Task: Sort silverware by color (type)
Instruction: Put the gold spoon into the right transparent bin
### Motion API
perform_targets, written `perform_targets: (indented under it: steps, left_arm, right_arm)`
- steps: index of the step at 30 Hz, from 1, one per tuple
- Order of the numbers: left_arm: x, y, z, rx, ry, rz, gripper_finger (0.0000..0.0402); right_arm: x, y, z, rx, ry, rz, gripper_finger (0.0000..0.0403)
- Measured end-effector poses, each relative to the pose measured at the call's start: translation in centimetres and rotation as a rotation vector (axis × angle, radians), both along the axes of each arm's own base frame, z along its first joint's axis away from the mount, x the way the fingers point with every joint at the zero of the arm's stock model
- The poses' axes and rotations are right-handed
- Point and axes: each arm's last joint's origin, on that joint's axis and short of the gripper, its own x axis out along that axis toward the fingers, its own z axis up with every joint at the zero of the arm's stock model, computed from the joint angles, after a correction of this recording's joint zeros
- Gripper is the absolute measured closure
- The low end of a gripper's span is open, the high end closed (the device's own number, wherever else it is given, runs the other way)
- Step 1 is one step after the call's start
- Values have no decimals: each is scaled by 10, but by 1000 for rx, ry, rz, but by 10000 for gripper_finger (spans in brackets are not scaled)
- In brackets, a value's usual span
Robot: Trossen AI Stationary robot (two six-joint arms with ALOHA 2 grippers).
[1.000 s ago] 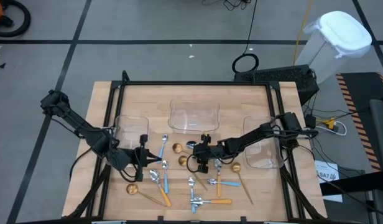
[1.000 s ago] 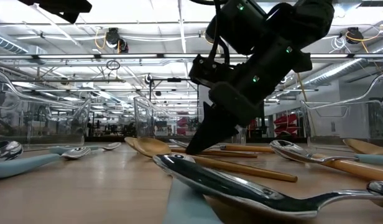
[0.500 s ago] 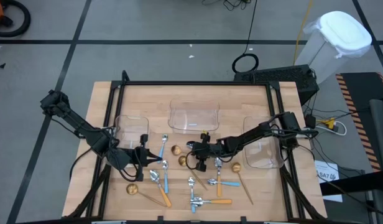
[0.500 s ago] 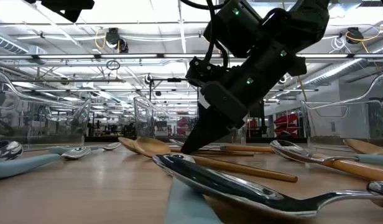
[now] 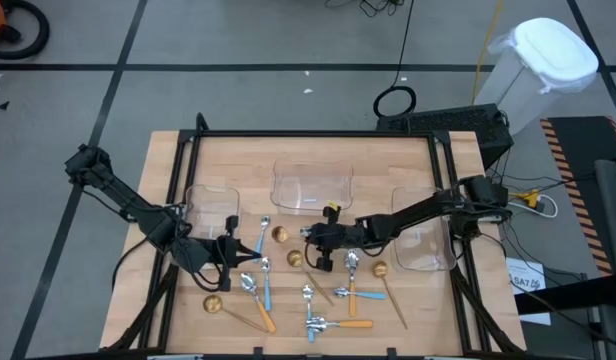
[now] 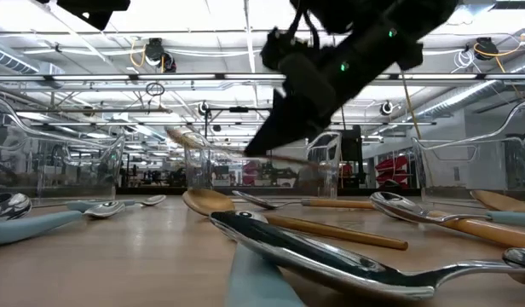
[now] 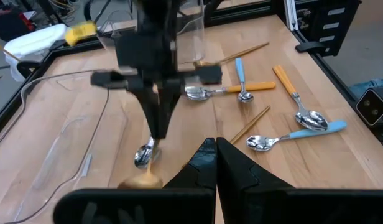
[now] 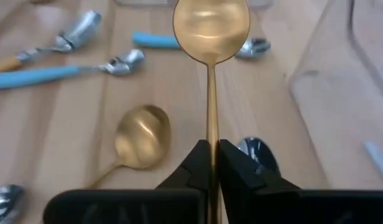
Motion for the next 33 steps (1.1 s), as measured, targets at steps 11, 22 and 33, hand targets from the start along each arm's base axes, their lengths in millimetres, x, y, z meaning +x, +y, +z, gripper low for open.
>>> perform_targets:
  steps: [11,22,33]
  left_arm:
    - [0,0,0,0,-2,-1,401]
    - [1,-1,2,-18,-23,0,401]
    - [1,-1,2,-21,-22,2,401]
  right_arm:
    - [-38,31,52,-183,-31,-66,391]
    - [-63,61,72,-430,-82,-130,392]
    - [-64,63,73,-454,-83,-130,392]
